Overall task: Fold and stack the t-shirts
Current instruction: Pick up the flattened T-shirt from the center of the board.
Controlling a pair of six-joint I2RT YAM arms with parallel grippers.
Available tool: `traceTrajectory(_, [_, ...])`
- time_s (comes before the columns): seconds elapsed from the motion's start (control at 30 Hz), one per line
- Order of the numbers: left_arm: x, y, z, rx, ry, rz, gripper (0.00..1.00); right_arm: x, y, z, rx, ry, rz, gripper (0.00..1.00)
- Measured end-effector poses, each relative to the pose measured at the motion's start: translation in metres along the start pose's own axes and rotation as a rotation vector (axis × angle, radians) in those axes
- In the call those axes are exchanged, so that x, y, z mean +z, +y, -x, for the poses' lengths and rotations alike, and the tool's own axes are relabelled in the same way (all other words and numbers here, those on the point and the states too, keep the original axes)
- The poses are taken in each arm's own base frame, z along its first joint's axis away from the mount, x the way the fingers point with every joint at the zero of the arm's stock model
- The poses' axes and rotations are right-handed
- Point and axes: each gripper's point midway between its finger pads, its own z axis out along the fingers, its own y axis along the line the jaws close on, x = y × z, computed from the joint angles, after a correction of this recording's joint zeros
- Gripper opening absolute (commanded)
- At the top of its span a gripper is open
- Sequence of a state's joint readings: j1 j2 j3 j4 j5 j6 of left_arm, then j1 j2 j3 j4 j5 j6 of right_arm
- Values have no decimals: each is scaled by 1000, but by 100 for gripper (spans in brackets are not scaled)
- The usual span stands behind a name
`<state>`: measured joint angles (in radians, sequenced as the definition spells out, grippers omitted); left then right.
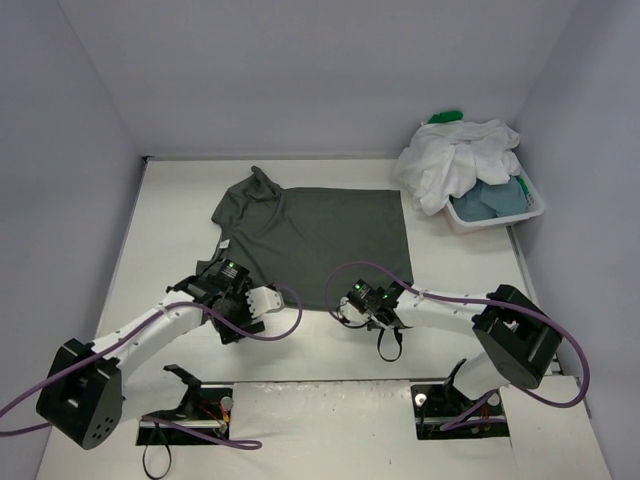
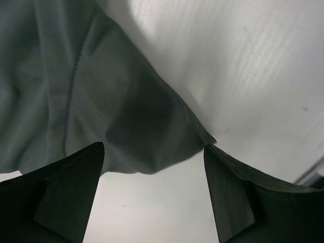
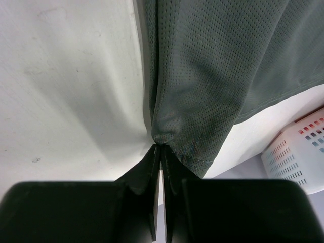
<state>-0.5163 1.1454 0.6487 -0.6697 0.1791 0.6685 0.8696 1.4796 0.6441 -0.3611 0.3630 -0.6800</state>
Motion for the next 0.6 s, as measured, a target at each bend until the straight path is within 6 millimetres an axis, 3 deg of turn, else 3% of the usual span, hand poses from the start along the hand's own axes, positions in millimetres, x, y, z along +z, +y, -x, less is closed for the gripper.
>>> traceTrajectory(0.3, [23, 7, 3, -49, 16, 14, 75, -2, 0, -2, 1, 2, 1, 0])
traceTrajectory(0.47, [25, 5, 9, -61, 24, -19, 72, -4, -1, -3, 3, 0, -5, 0])
traceTrajectory(0.6, [26, 0, 9, -73, 34, -51, 36, -4, -1, -3, 3, 1, -5, 0])
